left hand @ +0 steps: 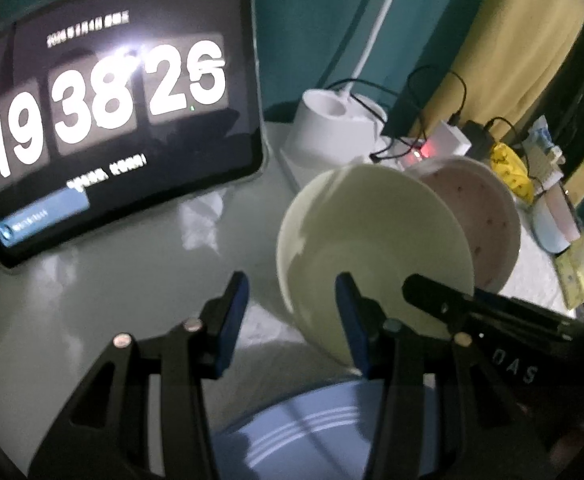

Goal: Organize plates and bowls

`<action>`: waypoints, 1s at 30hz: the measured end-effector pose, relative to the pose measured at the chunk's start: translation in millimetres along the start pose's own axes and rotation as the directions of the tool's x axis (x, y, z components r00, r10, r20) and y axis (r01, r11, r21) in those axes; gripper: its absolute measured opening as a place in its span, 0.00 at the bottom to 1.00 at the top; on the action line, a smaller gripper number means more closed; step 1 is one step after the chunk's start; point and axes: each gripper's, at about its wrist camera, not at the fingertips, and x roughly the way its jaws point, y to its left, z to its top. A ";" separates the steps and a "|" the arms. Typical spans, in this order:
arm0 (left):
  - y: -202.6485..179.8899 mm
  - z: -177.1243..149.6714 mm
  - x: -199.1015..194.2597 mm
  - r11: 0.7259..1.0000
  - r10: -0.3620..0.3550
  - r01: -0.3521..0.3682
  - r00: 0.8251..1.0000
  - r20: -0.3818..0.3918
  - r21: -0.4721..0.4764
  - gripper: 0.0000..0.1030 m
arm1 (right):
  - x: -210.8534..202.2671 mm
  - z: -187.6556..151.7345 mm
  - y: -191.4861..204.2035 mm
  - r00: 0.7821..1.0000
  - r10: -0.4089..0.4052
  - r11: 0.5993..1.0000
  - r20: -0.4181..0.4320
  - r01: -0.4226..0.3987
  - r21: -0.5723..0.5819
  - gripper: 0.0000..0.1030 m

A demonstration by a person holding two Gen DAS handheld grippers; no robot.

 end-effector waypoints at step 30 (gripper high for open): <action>-31.9 -13.6 -47.7 0.996 0.040 -0.051 0.988 0.149 0.067 0.27 | -62.8 -11.2 0.3 0.990 0.047 0.998 0.132 -0.042 -0.037 0.18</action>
